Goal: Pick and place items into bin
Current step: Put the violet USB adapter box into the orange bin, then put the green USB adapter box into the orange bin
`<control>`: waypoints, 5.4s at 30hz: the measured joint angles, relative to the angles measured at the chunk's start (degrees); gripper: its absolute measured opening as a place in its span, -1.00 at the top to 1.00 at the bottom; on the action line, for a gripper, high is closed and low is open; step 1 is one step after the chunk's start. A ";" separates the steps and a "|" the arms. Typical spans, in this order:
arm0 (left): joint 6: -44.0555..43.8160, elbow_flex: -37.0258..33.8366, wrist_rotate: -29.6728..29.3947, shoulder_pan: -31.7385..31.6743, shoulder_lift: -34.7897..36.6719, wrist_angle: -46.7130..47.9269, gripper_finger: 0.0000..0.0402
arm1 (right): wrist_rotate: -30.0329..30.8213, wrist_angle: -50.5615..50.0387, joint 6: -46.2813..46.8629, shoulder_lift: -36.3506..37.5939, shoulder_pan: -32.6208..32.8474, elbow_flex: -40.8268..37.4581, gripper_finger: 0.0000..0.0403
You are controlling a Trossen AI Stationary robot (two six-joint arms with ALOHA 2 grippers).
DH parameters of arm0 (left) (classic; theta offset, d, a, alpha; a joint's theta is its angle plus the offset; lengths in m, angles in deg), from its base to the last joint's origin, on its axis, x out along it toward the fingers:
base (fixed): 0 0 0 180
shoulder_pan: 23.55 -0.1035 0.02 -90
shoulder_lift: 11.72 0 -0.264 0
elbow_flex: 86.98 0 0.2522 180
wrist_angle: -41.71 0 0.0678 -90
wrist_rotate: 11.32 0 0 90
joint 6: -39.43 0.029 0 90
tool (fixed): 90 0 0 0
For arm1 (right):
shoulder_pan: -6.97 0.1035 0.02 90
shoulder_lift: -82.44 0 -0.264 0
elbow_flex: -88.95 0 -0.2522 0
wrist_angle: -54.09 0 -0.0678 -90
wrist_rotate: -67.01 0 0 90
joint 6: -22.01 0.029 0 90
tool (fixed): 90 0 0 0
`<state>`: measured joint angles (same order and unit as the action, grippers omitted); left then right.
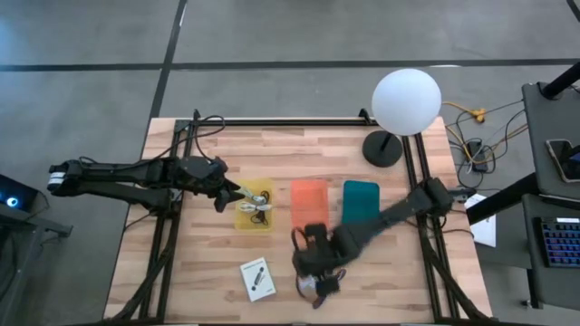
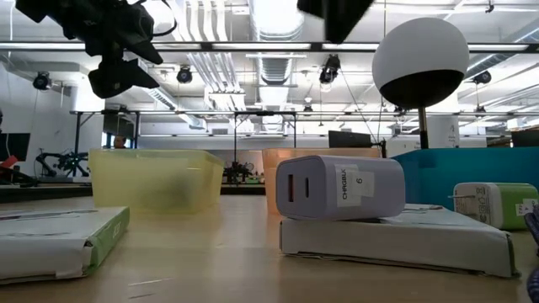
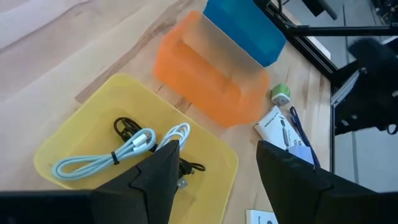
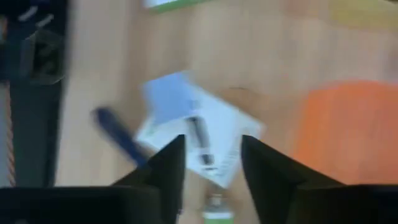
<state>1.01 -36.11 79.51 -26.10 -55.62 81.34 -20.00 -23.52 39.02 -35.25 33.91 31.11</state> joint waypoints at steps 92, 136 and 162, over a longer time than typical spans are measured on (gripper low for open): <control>1.67 -0.83 3.58 0.00 0.42 0.47 0.01 | 6.95 -1.10 2.49 1.56 -18.19 -10.48 -0.36; 2.74 -0.85 3.47 0.02 -1.84 0.04 0.01 | -2.95 2.66 8.68 2.86 2.16 -25.69 -0.25; 1.26 -0.83 2.90 0.00 -1.84 -0.25 0.01 | -3.42 4.95 -0.49 3.03 1.79 -29.29 0.27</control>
<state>2.26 -36.94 82.41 -26.09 -57.46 81.10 -23.42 -18.57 38.52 -32.21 35.70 1.83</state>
